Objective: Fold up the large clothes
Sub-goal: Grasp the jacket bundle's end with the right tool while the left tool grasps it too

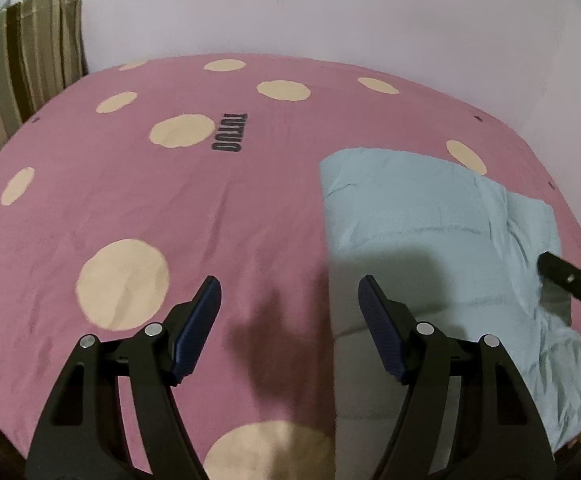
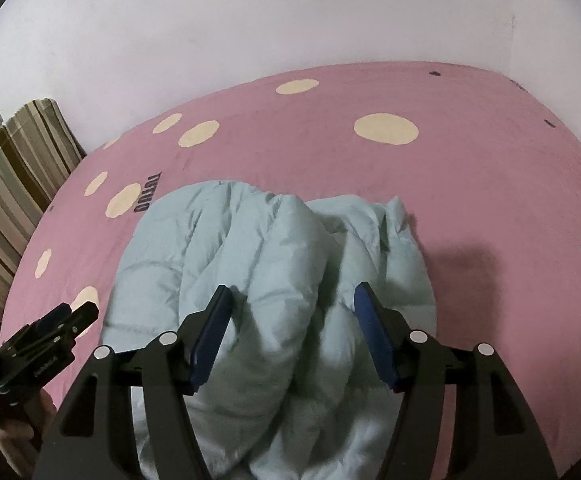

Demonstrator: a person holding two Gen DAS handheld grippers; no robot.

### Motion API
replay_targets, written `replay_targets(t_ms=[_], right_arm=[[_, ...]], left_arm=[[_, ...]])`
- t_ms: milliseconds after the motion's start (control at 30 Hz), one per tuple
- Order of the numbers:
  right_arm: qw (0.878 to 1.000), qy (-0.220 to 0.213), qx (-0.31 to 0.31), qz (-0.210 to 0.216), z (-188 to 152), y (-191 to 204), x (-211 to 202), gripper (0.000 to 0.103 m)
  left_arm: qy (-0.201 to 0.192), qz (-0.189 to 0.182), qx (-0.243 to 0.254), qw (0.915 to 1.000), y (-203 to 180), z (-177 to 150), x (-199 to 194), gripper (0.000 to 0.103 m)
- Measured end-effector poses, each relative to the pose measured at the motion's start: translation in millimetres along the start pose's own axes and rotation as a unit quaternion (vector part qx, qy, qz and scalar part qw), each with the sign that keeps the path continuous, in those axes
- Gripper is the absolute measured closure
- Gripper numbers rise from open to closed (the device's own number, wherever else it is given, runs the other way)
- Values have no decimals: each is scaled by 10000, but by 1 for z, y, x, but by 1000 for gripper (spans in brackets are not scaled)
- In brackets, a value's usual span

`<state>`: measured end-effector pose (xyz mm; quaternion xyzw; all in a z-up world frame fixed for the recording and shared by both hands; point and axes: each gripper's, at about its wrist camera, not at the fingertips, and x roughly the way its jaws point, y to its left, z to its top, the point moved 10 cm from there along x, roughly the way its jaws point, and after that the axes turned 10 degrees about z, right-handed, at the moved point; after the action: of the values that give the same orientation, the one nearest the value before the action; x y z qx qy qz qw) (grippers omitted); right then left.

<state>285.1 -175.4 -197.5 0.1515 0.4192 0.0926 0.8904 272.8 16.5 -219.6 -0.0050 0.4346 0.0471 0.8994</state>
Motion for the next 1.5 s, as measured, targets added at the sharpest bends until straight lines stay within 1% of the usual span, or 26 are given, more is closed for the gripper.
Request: replay_targets(t_ms=[133,233,300,333,367,433,467,600,700,767,867,967,1067,1200,1500], right_arm=[[9999,90,58,10,8,-3,11,40],[9997,189,107,56,11,-6,19,40],[9994,287,150,125,9,-7,24,58],[9989,374,188,213,7,-7,28,71],[9981,478,238,301,3,-7,32,81],[9978,520,179,358,2,-7,33,89],[9980,503,144,345,2,-7,32,90],[9991,336,125,209,8,-23,19,92],[9992,316,226,116,6,-44,14,92],[9987,370,341,111,2,-58,14,92],[9974,524,467,172,-7,-75,20,91],[9952,732,627,190,-20,-93,35,91],[9935,840,727,261,-31,-103,48,92],[9934,867,708,241,-36,-104,54,93],[9952,681,683,152,-41,-106,61,94]], left_arm=[[148,-241,47,9996,-11,11,17,32],[220,-334,65,9992,-17,15,26,32],[269,-386,40,9989,-20,16,31,32],[297,-444,21,9986,-21,15,32,32],[328,-490,-7,9983,-23,15,33,32],[348,-573,-48,9977,-25,16,32,32],[340,-615,-40,9975,-27,16,30,32],[249,-749,145,9968,-43,16,18,32],[281,-771,376,9959,-62,11,18,32],[278,-672,552,9958,-75,7,20,31],[230,-416,884,9949,-92,2,24,31],[282,-366,1066,9932,-107,-4,29,31],[368,-355,1075,9929,-114,-10,37,30],[457,-352,1069,9926,-117,-16,45,30],[473,-266,1182,9915,-120,-27,60,30]])
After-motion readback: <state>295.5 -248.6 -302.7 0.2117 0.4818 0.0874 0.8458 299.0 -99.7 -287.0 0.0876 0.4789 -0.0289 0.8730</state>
